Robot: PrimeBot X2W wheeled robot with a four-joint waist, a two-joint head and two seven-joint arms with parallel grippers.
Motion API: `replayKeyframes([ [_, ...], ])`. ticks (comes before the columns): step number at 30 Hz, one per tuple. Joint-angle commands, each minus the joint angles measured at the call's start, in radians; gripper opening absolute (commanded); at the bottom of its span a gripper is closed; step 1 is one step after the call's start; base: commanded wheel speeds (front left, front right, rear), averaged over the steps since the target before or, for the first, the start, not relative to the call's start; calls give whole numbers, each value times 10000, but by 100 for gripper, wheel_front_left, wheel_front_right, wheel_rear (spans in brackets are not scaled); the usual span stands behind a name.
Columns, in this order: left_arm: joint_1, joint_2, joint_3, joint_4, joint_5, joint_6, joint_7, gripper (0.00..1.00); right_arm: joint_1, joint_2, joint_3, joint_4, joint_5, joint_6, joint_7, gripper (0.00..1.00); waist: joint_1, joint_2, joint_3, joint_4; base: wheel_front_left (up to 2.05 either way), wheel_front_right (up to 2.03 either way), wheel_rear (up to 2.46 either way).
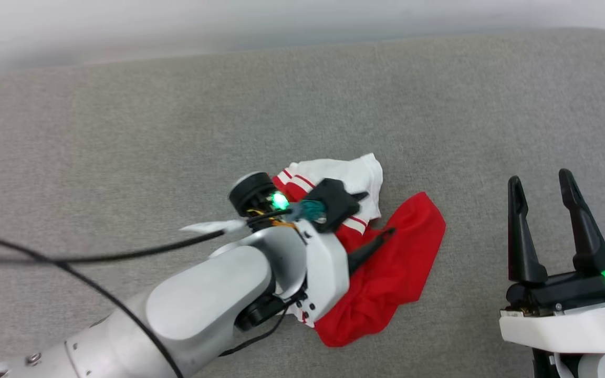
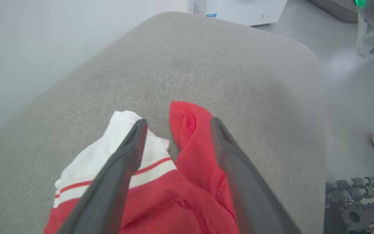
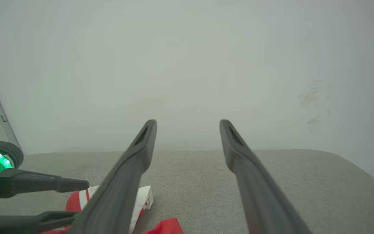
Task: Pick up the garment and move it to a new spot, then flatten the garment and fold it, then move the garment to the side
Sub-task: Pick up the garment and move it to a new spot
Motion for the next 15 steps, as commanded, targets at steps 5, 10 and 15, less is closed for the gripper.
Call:
replayKeyframes([
  [5,797,457,842,-490,375,1355,-1626,100,295,22,-54,64,-54,-3,-20,100,1,0,-569,396,0,0,0],
  [10,1631,776,1615,-565,794,2880,-3215,100,409,21,-148,111,-80,-3,-20,100,1,0,-739,571,0,0,0],
  [15,2759,781,2803,-749,957,3956,-3834,100,483,22,-267,199,-127,-3,-20,100,1,0,-846,702,0,0,0],
])
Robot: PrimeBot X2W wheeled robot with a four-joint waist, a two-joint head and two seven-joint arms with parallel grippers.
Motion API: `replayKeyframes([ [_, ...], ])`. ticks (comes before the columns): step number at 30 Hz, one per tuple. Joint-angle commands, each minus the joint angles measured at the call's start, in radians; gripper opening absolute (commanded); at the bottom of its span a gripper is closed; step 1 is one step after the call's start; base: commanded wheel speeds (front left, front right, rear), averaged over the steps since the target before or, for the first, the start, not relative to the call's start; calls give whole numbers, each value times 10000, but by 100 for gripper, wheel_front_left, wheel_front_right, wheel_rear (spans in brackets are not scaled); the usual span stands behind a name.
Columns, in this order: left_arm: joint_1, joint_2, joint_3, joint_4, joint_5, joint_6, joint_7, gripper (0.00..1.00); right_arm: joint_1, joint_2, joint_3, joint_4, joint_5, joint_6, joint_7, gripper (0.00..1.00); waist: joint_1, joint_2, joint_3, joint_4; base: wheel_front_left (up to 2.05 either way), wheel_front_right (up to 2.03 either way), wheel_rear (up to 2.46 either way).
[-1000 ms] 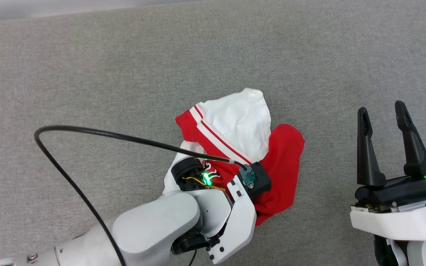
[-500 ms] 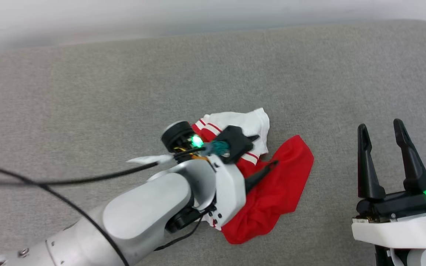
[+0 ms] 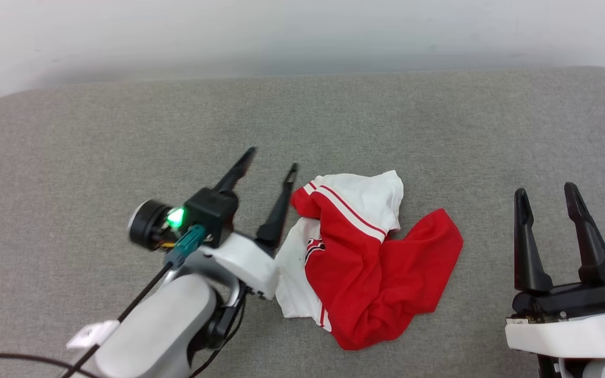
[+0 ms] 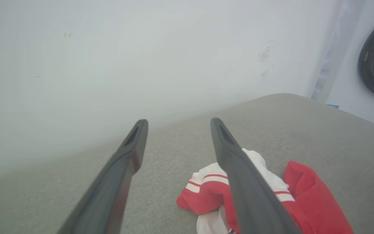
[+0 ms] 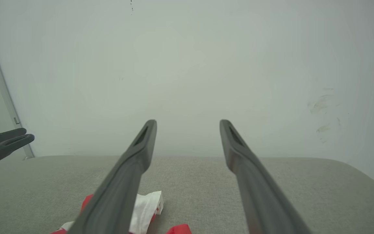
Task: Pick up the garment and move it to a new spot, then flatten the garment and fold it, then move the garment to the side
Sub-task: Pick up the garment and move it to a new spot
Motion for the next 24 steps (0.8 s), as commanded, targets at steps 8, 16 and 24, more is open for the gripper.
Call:
replayKeyframes([
  [8,2683,-333,2893,-1193,2424,1538,-85,100,140,16,-198,187,-138,-3,-20,100,1,-1,-196,72,0,0,0],
  [16,4775,-1055,4867,-1815,3865,1669,-77,100,345,17,-262,308,-125,-3,-20,100,1,-1,-400,49,0,0,0],
  [24,6123,-2008,6291,-1753,4685,340,-79,100,624,17,-350,680,-68,-3,-20,100,1,-1,-671,32,0,0,0],
])
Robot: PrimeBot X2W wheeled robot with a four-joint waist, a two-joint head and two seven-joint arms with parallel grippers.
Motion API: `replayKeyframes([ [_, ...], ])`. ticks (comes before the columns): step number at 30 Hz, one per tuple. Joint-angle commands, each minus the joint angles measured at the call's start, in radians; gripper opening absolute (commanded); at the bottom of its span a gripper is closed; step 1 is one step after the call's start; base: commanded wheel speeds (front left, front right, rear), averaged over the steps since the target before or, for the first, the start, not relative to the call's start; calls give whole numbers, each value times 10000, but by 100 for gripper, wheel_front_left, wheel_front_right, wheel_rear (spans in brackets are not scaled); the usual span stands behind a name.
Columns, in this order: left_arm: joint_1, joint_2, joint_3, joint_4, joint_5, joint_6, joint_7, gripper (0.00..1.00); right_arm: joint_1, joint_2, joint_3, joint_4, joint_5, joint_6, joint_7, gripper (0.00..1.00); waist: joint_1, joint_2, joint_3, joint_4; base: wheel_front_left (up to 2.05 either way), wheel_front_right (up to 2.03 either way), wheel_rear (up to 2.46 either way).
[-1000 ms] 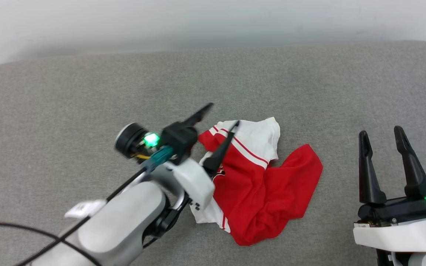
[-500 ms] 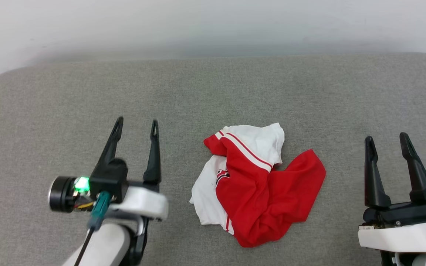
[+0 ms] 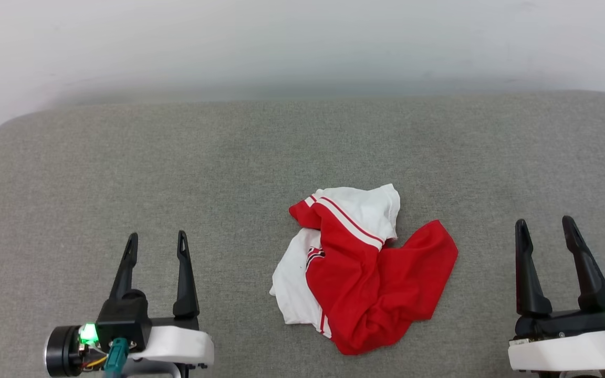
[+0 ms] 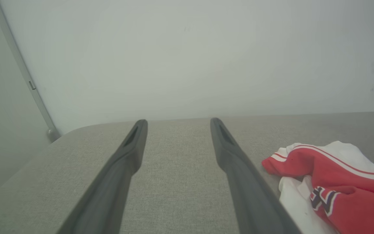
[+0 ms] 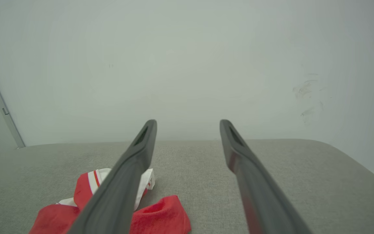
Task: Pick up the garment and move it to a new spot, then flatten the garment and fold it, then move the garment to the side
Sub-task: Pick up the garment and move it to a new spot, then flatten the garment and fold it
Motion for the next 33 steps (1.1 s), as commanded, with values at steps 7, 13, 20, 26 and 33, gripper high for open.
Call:
replayKeyframes([
  [7,679,-785,782,507,632,-1050,-25,100,440,14,-13,403,52,-3,-20,100,0,0,-339,-61,0,0,0],
  [13,1029,-1266,1278,775,979,-1822,-26,100,794,14,36,686,130,-3,-20,100,0,0,-591,-32,0,0,0],
  [20,1355,-1623,1711,943,1366,-2316,-26,100,1063,12,82,870,197,-3,-20,100,0,0,-792,17,0,0,0],
  [26,1512,-1827,1952,935,1602,-2551,-26,100,1212,14,85,936,280,-3,-20,100,0,0,-869,37,0,0,0],
  [33,1631,-1948,2158,949,1759,-2700,-26,100,1244,14,102,950,309,-3,-20,100,0,0,-885,35,0,0,0],
])
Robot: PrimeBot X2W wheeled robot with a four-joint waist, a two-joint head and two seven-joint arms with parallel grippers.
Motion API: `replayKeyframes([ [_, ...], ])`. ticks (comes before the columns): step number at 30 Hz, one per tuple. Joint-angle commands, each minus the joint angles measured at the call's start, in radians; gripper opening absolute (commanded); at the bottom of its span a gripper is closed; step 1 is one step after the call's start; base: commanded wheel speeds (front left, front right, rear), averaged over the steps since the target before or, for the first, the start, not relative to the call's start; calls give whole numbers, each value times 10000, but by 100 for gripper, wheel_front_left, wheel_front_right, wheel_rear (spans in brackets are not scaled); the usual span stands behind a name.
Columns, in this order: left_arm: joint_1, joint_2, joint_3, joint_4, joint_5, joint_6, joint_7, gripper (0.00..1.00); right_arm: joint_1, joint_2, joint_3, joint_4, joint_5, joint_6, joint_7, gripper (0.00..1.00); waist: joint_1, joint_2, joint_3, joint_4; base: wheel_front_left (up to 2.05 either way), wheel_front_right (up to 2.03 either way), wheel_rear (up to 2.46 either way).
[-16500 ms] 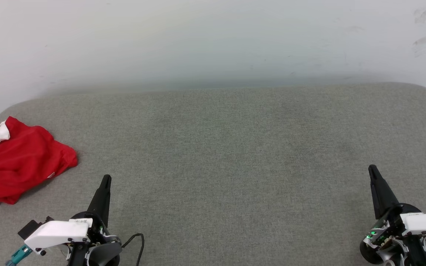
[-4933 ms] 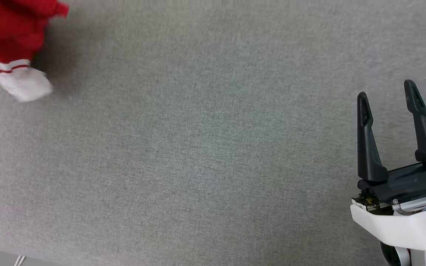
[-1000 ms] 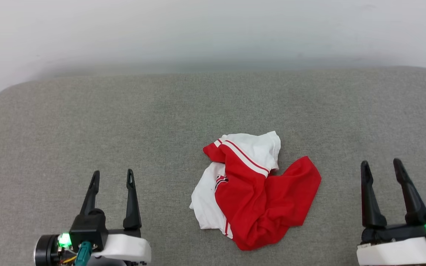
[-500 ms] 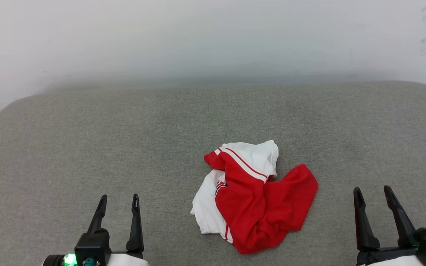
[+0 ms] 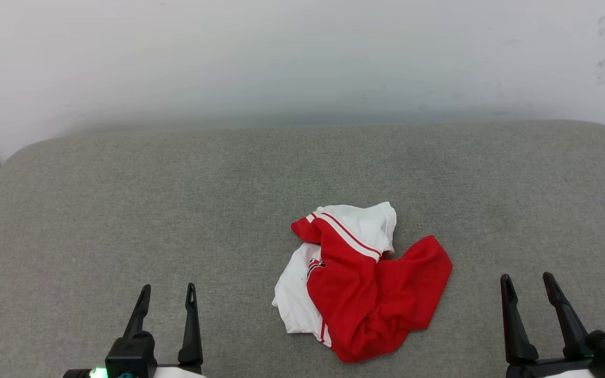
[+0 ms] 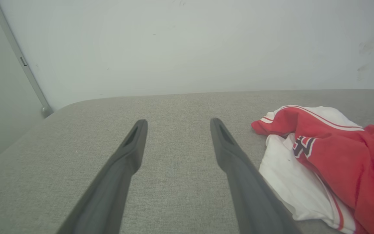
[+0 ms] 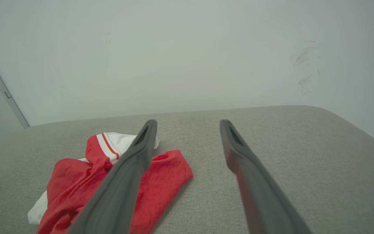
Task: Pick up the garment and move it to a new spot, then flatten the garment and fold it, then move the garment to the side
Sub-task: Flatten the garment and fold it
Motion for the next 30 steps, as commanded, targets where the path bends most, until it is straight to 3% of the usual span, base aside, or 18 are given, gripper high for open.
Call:
replayKeyframes([
  [1,139,-25,50,14,82,-27,-26,100,70,16,-3,17,95,-3,-20,100,1,0,5,-5,0,0,0],
  [14,58,-142,220,67,160,-137,-26,100,-467,16,-27,-236,-33,-3,-20,100,1,0,66,7,0,0,0],
  [21,-283,-160,177,14,181,-113,-26,100,-2154,16,168,-658,-1019,-3,-20,100,1,0,387,105,0,0,0],
  [30,-832,-170,40,-129,112,-36,-26,100,-5627,-1453,1131,101,-1071,-3,-19,100,1,0,1186,351,0,0,0],
])
